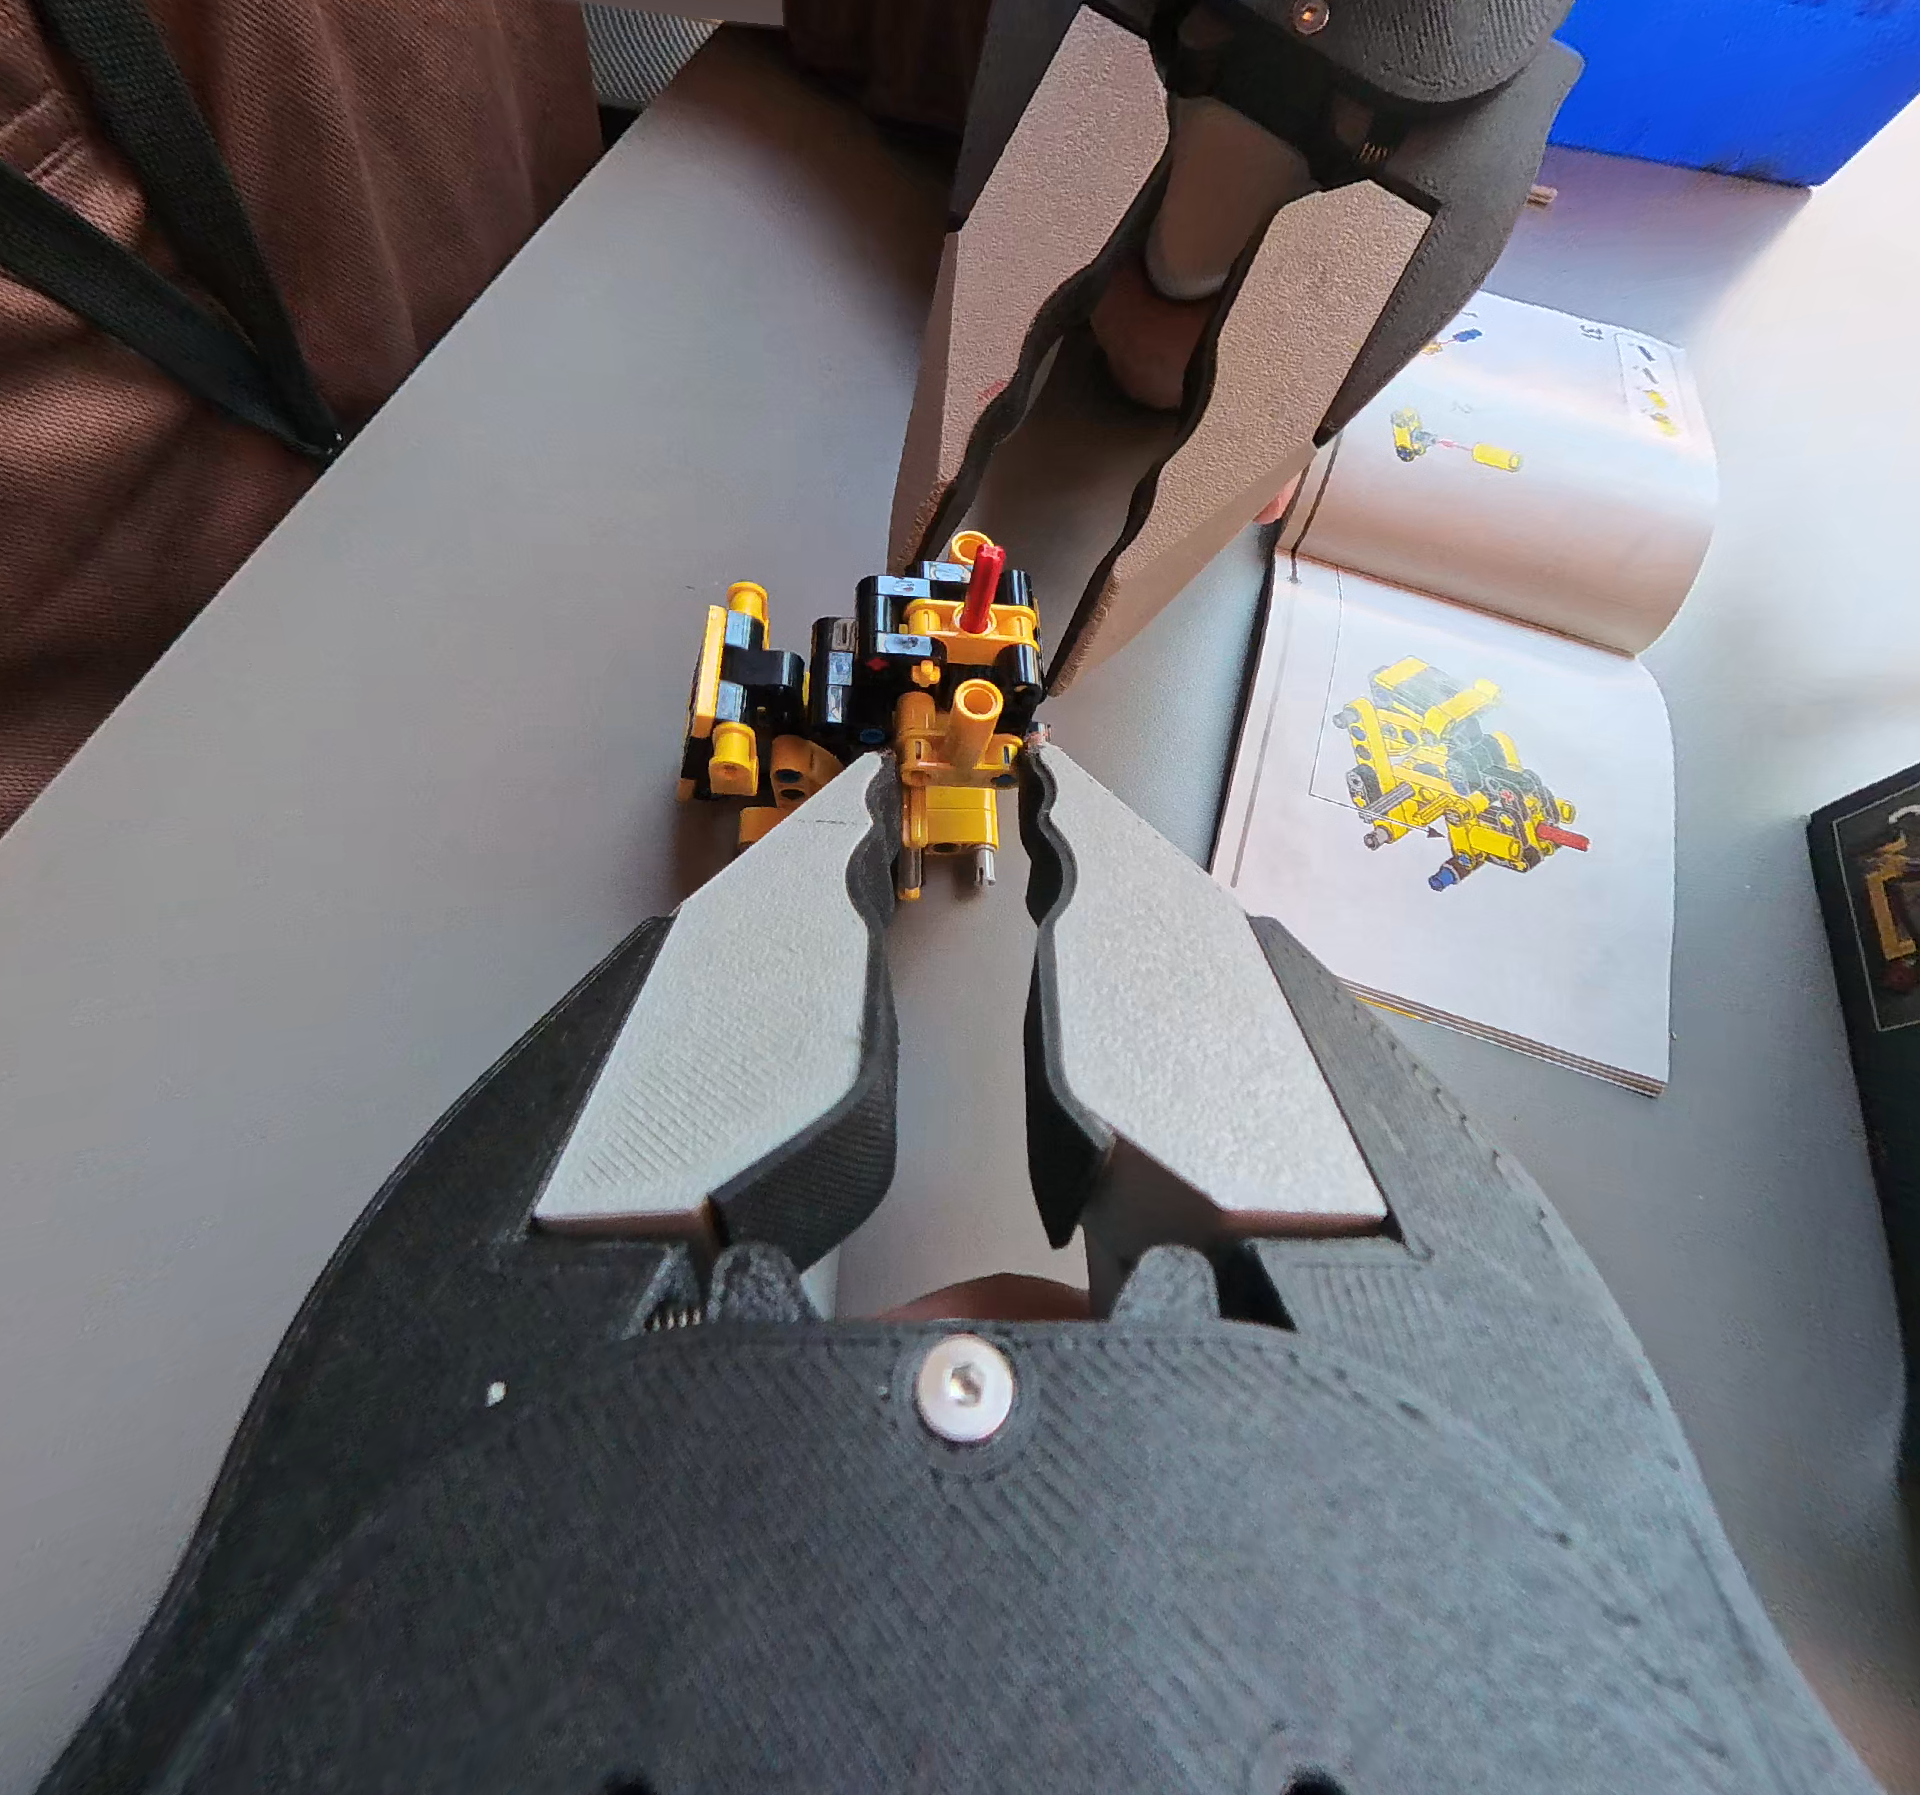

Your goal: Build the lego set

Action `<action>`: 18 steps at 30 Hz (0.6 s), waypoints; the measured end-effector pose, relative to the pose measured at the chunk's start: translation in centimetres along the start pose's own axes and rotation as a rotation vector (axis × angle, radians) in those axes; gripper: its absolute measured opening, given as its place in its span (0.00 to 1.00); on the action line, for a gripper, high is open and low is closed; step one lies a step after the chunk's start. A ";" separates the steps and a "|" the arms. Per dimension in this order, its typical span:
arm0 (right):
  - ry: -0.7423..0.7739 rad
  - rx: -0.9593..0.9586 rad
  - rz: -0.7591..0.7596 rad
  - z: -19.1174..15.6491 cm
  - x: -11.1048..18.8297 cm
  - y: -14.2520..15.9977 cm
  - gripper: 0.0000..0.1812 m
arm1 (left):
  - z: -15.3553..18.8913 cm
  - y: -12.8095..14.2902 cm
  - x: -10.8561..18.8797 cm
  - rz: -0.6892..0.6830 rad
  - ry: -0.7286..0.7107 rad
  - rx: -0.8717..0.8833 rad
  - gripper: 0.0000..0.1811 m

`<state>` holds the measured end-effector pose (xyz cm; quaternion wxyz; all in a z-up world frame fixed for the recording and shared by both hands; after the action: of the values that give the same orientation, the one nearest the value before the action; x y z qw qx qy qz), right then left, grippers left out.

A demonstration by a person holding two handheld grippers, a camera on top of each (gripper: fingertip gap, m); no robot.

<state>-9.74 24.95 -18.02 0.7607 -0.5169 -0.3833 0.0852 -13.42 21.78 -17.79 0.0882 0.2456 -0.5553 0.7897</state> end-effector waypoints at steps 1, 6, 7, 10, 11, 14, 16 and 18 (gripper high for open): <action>0.000 0.000 0.001 0.0 0.0 0.0 0.11 | 0.0 0.0 0.0 0.000 0.002 0.000 0.16; -0.031 0.009 0.009 -0.5 -0.2 -0.2 0.11 | 0.5 0.0 0.0 0.000 0.070 0.006 0.16; -0.033 0.008 0.010 -0.5 -0.2 -0.2 0.11 | 0.5 0.1 0.1 -0.002 0.070 -0.003 0.16; -0.030 0.008 0.011 -0.4 -0.2 -0.2 0.11 | 0.5 0.1 0.2 -0.002 0.067 -0.017 0.16; -0.028 0.010 0.012 -0.5 -0.2 -0.2 0.11 | 0.5 0.1 0.2 -0.003 0.067 -0.020 0.16; -0.027 0.010 0.012 -0.5 -0.2 -0.2 0.11 | 0.5 0.1 0.2 -0.004 0.068 -0.020 0.16; -0.028 0.010 0.012 -0.5 -0.2 -0.2 0.11 | 0.5 0.2 0.3 -0.003 0.074 -0.016 0.15; -0.029 0.008 0.012 -0.5 -0.2 -0.3 0.11 | 0.5 0.2 0.4 0.000 0.083 -0.017 0.15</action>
<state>-9.59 24.40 -17.96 0.7565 -0.5150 -0.3908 0.0989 -13.67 21.18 -17.62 0.1130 0.2120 -0.5578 0.7945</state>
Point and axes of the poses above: each gripper's, where its closed fingertips meet, x back along the fingers, y out of its underside, z = x × y across the jaws, the point moved 2 cm from there along x, back along the fingers, and after that the axes turned 10 degrees about y, right-handed, at the moved point
